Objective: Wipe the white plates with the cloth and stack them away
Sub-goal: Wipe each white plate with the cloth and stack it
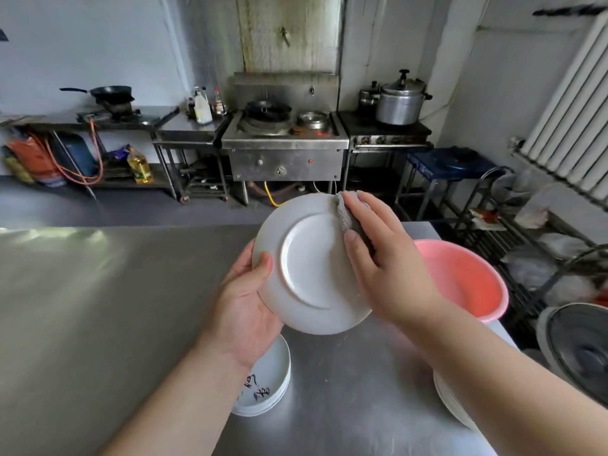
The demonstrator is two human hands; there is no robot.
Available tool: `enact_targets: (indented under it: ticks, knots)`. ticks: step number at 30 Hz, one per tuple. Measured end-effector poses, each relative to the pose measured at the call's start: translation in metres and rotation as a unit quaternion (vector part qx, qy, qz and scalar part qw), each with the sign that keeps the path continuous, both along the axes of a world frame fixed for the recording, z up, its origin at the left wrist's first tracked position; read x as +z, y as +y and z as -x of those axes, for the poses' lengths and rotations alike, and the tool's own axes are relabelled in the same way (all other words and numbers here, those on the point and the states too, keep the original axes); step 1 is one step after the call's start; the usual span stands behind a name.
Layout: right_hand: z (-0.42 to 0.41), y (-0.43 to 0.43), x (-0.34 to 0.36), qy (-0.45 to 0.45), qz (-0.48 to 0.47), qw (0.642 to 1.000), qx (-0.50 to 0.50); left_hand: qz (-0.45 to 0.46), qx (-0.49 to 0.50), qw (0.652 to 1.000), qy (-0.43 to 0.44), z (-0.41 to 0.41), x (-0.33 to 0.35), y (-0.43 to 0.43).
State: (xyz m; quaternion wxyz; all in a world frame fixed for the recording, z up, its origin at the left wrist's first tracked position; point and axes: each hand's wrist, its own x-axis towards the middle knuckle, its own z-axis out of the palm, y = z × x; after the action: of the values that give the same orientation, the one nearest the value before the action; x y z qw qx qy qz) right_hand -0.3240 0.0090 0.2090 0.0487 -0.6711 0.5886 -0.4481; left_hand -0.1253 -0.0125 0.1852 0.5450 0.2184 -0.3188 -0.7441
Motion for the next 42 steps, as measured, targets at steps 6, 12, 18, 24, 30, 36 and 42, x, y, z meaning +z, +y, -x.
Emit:
enact_targets:
  ticks: [6,12,18,24,30,36,42]
  knots:
    - [-0.039,0.029,-0.044,-0.118,-0.022,0.992,-0.032,0.0,-0.05,0.998,0.042,0.001,-0.011,0.0]
    - [0.0,-0.009,0.015,-0.039,-0.047,0.996,0.071,-0.054,-0.165,0.985,0.006,-0.023,-0.006,-0.007]
    - [-0.04,0.025,-0.033,-0.064,-0.003,0.998,-0.009,-0.047,-0.103,0.993,-0.038,-0.02,-0.011,-0.004]
    - [-0.034,0.014,-0.018,-0.034,0.006,0.998,-0.053,-0.032,-0.107,0.993,0.031,-0.007,-0.015,0.007]
    - [-0.055,0.023,-0.039,-0.117,0.001,0.991,-0.062,-0.031,-0.114,0.992,0.035,0.017,-0.016,0.014]
    - [-0.016,0.008,-0.02,-0.115,-0.022,0.993,-0.032,-0.035,-0.12,0.992,0.012,0.007,-0.015,0.007]
    - [-0.012,0.021,-0.022,0.019,-0.066,0.997,0.034,-0.045,-0.122,0.991,-0.042,0.001,-0.013,-0.012]
